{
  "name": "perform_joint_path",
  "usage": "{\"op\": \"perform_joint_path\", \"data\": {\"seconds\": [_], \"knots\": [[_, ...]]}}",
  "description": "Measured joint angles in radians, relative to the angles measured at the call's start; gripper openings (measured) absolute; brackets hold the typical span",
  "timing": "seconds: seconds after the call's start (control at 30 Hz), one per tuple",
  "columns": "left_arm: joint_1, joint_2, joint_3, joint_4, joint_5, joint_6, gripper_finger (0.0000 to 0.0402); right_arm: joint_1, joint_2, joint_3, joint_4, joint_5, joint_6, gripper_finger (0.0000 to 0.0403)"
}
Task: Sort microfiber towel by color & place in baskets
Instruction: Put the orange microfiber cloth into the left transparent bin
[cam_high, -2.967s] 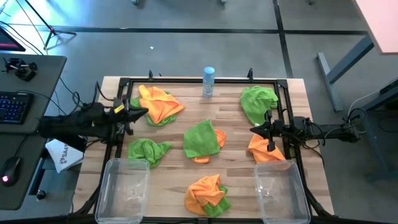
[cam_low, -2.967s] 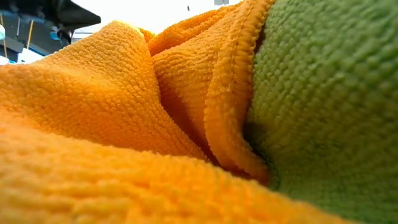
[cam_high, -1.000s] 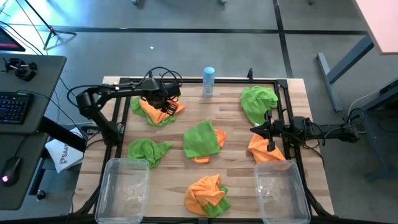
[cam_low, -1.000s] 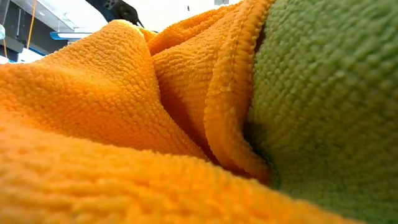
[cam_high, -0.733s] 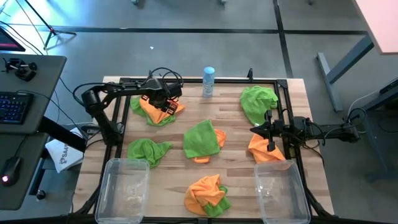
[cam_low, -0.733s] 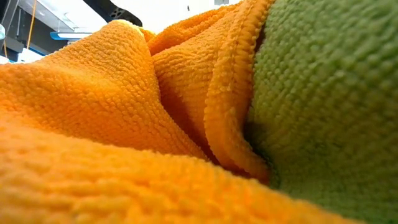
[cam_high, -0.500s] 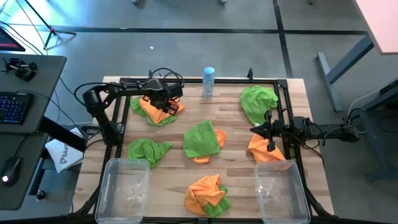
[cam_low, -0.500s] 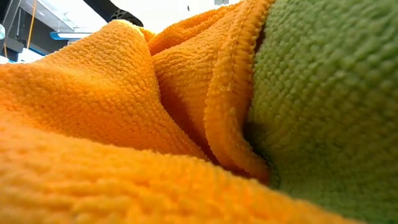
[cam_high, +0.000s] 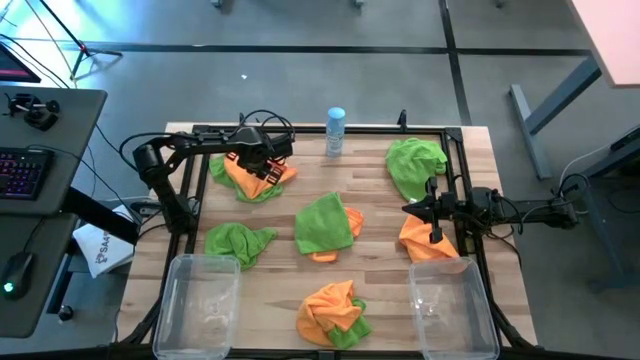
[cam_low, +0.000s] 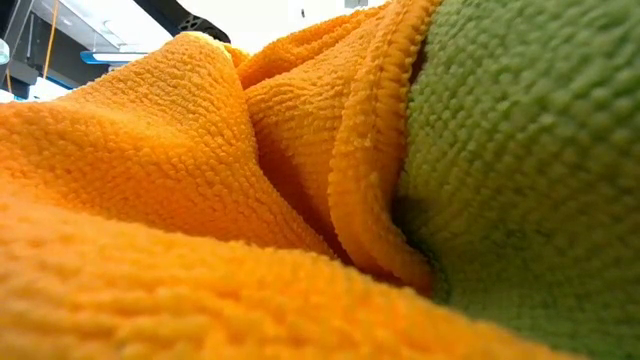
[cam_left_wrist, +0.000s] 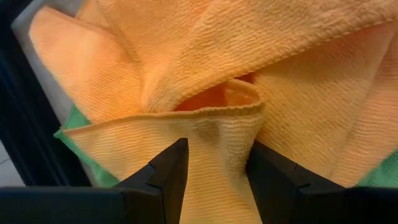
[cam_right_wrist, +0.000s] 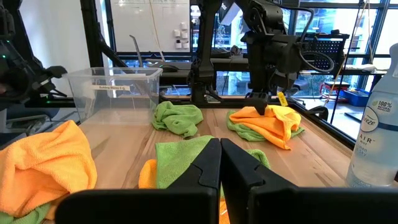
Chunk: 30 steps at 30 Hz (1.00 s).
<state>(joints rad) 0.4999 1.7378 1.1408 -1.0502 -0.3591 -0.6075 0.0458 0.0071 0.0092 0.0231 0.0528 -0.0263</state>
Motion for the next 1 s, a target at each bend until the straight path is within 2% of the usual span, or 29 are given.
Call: {"op": "perform_joint_path", "data": {"seconds": [0.2, 0.43, 0.6, 0.77, 1.0], "knots": [[0.000, 0.000, 0.000, 0.008, 0.007, 0.010, 0.0112, 0.000, 0.000, 0.000, 0.000, 0.000, 0.000, 0.0000], [-0.002, -0.001, 0.000, 0.023, 0.007, 0.043, 0.0010, 0.000, 0.000, 0.000, 0.000, 0.000, 0.000, 0.0000], [-0.020, -0.048, 0.000, 0.006, 0.010, 0.052, 0.0004, 0.000, 0.000, 0.000, 0.000, 0.000, 0.000, 0.0000], [-0.072, -0.221, -0.001, -0.009, 0.011, 0.034, 0.0001, 0.000, 0.000, 0.000, 0.000, 0.000, 0.000, 0.0000], [-0.179, -0.566, -0.001, -0.043, 0.010, -0.038, 0.0001, 0.000, 0.000, 0.000, 0.000, 0.000, 0.000, 0.0000]]}}
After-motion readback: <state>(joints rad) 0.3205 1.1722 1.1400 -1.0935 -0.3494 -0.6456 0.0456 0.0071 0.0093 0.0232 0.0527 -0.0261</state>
